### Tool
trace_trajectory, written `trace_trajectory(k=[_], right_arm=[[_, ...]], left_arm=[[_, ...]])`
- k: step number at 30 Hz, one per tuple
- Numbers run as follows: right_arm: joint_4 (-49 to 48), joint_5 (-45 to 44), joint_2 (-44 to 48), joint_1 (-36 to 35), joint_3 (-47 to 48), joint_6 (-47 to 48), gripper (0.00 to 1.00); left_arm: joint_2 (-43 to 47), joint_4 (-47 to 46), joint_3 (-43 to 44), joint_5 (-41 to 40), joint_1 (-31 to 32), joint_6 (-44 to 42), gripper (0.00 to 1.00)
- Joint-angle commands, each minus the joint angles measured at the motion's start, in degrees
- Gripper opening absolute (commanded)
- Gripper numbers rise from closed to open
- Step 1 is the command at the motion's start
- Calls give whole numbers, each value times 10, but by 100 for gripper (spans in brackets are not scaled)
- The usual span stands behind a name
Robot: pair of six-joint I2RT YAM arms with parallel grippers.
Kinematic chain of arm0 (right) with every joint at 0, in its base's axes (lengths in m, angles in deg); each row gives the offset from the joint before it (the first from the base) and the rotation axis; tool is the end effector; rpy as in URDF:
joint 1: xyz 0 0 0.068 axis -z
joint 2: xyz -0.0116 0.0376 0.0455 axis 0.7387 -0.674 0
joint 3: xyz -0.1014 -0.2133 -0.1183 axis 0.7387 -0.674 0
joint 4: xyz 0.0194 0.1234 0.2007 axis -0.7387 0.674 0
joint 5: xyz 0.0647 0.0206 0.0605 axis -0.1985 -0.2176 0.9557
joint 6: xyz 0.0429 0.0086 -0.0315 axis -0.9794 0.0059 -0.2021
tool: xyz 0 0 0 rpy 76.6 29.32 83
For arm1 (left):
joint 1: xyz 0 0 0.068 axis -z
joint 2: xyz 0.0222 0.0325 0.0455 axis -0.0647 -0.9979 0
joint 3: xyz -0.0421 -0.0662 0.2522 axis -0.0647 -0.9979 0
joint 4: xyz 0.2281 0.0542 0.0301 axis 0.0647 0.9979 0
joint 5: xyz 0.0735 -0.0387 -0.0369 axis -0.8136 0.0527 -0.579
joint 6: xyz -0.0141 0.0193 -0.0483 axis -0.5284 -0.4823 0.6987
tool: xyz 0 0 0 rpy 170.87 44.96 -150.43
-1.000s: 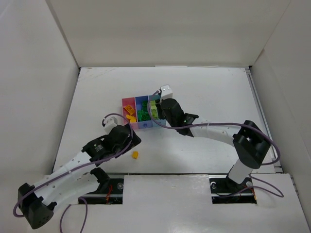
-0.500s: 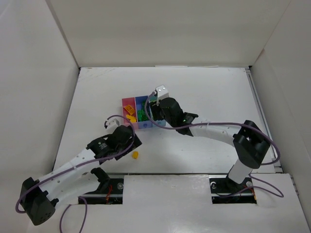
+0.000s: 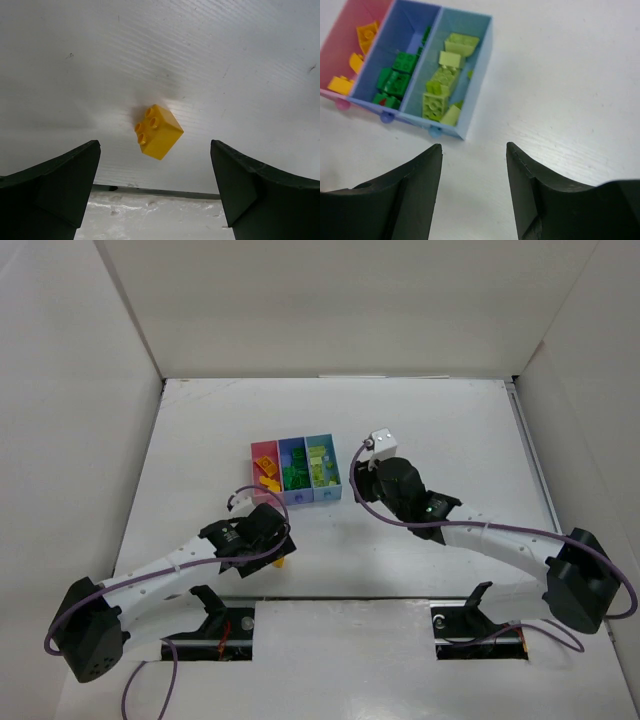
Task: Sort the legos into containers by color
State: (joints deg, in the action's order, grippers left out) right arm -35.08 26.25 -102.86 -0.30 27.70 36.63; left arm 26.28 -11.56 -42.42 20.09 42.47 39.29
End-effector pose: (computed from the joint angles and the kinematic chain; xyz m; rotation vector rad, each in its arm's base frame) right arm 0.1932 0.1954 0.2688 -0.4002 1.9176 0.3257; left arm 0.1116 -0.1064 0.1960 -0.5302 2.5968 -0.4654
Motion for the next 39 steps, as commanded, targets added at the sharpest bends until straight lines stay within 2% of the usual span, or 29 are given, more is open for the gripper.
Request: trace_trajectory(k=[1,5,10,12,13,21,27,31,35,38,39], right_arm=[[17,-14,40,13,-34,-33,59],[29,-19,79,36,-65,-46,59],[40,-19,116,53,-92,-58,59],[40,-19,124,58,-98,-63,58],[40,-19,132,64,-104,-63,58],[40,-19,162,83,-122,-68,58],[45,-19,177,99,-128,-68,58],[45,-19,190,117,-133,-68,58],[50,-19,195,130,-133,-68,58],[56,-19,195,144,-127,-61,58],[56,-19,195,150,-127,-61,58]], left_arm=[[-23,-12,-3,-1,4,-29,89],[-57,-12,12,-8,4,-29,83],[-102,-12,24,-22,9,-41,65],[-111,-18,24,-22,9,-46,63],[-116,-24,24,-22,9,-51,55],[-121,-24,42,-27,15,-66,26],[-109,-10,90,-50,15,-77,21],[-94,15,160,-122,15,-91,23],[-111,-15,249,-155,-57,-153,24],[-148,-64,281,-149,-107,-217,24],[-159,-82,300,-140,-147,-231,24]])
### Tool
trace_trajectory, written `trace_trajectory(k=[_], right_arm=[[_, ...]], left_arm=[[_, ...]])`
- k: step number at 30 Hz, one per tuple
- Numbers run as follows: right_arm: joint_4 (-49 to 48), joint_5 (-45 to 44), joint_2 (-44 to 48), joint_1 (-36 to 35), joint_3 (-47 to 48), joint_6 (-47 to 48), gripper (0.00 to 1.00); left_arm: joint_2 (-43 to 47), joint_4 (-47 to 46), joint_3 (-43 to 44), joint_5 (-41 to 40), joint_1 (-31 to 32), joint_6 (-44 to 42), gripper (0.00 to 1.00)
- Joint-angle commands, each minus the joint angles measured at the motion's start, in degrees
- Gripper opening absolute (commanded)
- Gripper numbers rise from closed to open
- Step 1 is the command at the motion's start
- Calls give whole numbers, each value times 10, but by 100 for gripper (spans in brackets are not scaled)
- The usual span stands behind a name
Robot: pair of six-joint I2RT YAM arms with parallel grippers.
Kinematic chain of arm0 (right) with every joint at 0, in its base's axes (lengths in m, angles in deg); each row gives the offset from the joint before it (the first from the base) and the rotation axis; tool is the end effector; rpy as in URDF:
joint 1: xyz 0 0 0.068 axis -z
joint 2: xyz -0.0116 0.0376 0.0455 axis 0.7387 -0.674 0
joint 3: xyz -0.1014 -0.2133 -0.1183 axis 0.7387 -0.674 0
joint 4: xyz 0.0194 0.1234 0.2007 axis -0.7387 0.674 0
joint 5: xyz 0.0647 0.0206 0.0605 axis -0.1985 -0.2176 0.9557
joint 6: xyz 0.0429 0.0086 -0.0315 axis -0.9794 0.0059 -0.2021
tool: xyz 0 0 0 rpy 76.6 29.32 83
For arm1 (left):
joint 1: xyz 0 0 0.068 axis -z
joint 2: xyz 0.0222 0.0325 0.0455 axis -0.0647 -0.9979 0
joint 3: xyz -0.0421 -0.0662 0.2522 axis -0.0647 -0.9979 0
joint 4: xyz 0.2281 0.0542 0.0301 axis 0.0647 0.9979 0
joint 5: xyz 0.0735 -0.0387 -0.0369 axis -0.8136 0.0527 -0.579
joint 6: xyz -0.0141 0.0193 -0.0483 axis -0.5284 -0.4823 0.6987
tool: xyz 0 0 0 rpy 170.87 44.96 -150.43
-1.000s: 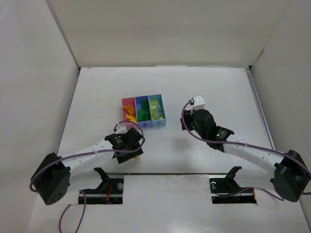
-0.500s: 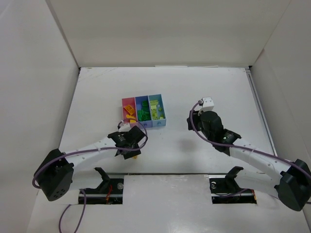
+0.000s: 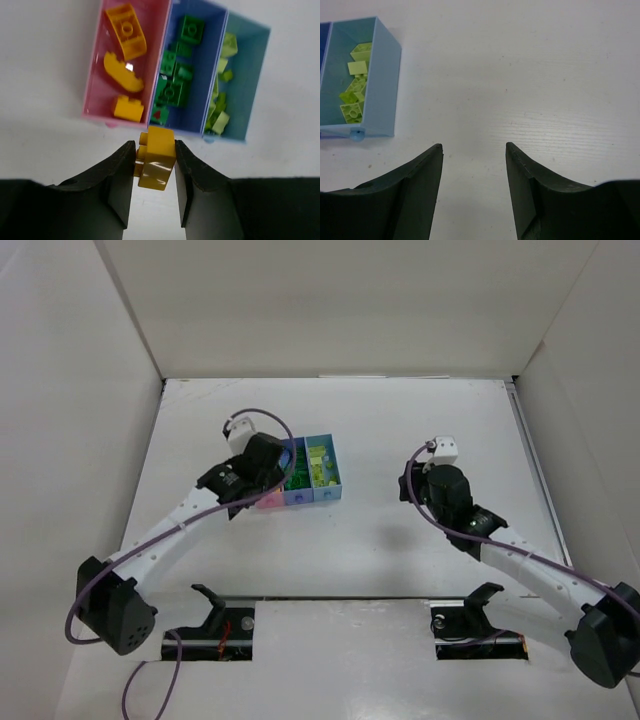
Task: Sort the legos into containers by color
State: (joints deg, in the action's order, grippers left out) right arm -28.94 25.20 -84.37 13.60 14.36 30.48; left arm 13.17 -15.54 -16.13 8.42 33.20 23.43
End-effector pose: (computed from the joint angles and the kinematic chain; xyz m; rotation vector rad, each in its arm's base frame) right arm 0.1749 0.1023 0.2539 -0.0528 1.9633 0.2109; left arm 0.1926 -0.1275 0.2974 -0.4633 2.2149 -0.3659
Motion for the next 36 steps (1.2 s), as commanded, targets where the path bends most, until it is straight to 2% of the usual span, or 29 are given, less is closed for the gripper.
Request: trace_trajectory(k=[1,4,10,12,14,17,18,20,23,24,26,27,34,36], right_arm=[[1,-8,16,11,13,5,58],[7,-8,22,25,18,5,58],[25,-8,22,51,23,5,58],[25,-8,22,58,23,5,58],[30,-8,28,63,23,5,58],[30,-8,28,69,23,5,58],[30,-8,28,69,18,5,60],[30,-8,28,69,18,5,61],[36,-8,28,74,23,5,64],[36,-8,28,74,23,11,66],[48,-8,28,74,30,11,79],[48,-8,28,80,36,11,99],[97,-8,28,91,70,21,100],[112,-8,28,91,77,32,100]], left_arm=[[-39,-50,47,-6,-72,-85,24],[-88,-69,82,-6,-106,-108,24],[-178,-87,125,0,-119,-142,24],[-197,-81,141,0,-124,-151,27],[-217,-56,161,-20,-124,-151,34],[-223,-51,167,-25,-130,-145,53],[-223,-56,167,-25,-130,-145,63],[-208,-63,160,-5,-130,-150,82],[-190,-63,160,1,-130,-150,91],[-172,-63,154,1,-130,-143,98],[-147,-58,146,1,-130,-137,100],[-111,-63,135,1,-122,-137,100],[53,-76,18,-6,-108,-92,100],[76,-76,-21,-11,-108,-86,100]])
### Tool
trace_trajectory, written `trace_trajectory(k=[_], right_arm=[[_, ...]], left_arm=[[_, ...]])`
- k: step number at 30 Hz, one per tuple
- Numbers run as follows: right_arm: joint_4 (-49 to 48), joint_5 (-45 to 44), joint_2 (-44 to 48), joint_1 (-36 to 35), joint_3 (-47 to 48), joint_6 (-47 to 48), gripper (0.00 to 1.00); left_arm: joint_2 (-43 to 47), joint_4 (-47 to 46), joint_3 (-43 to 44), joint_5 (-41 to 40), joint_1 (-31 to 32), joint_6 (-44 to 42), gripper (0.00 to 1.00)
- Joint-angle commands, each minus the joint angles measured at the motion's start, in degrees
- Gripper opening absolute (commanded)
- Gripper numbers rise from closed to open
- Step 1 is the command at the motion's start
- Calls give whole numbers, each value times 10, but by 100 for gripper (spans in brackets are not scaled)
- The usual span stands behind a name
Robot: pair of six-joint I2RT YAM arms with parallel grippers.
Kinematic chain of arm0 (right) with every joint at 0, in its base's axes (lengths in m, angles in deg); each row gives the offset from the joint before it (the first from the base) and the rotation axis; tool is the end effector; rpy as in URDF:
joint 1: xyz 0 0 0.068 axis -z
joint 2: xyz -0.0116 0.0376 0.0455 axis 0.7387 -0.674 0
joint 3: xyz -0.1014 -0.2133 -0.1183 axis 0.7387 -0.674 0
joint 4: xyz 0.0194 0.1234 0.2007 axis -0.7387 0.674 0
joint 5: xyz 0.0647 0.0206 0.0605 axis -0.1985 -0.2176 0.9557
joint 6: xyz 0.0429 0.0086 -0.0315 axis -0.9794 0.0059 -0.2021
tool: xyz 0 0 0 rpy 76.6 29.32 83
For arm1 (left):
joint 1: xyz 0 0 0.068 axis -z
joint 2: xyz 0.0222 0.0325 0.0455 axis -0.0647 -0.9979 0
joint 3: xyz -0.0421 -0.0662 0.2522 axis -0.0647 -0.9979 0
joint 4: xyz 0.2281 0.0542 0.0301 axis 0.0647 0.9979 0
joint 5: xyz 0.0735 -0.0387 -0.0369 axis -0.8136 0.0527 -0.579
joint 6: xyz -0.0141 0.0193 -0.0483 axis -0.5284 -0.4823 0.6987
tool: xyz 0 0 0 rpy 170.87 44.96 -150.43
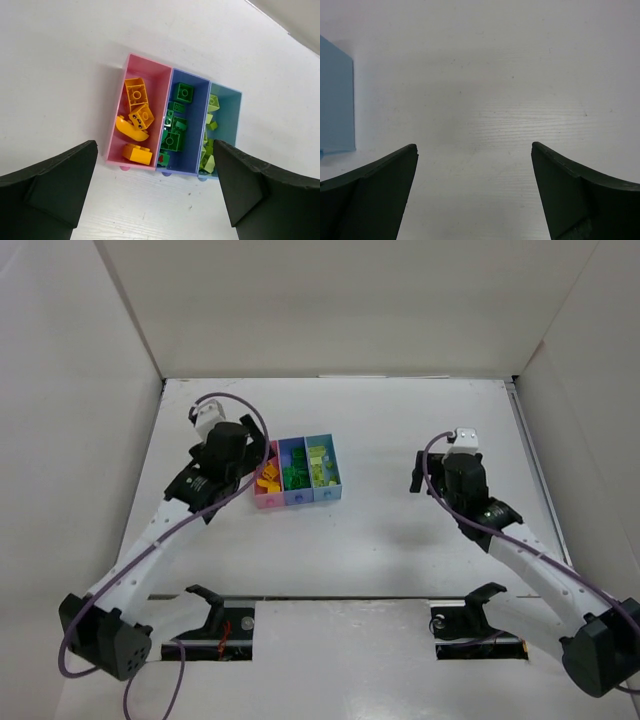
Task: Sort the legos into containers by color
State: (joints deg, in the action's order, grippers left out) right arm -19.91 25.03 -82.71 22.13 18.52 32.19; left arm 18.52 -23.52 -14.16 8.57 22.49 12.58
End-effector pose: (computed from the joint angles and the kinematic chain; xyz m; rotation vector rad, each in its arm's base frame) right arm 0.1820 0.0722 0.2672 0.0527 2.0088 0.0660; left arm 0.2042 -0.0852 0.3396 -0.4751 1.9586 -0.3350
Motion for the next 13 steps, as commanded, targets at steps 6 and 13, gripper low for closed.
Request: trace_trajectory(k=[6,13], right_arm=[[44,11,22,5,49,34,100],[19,38,50,5,37,64,100]], left_arm=[[57,34,-79,-12,-1,57,100],[79,40,-93,-1,-1,70,100]])
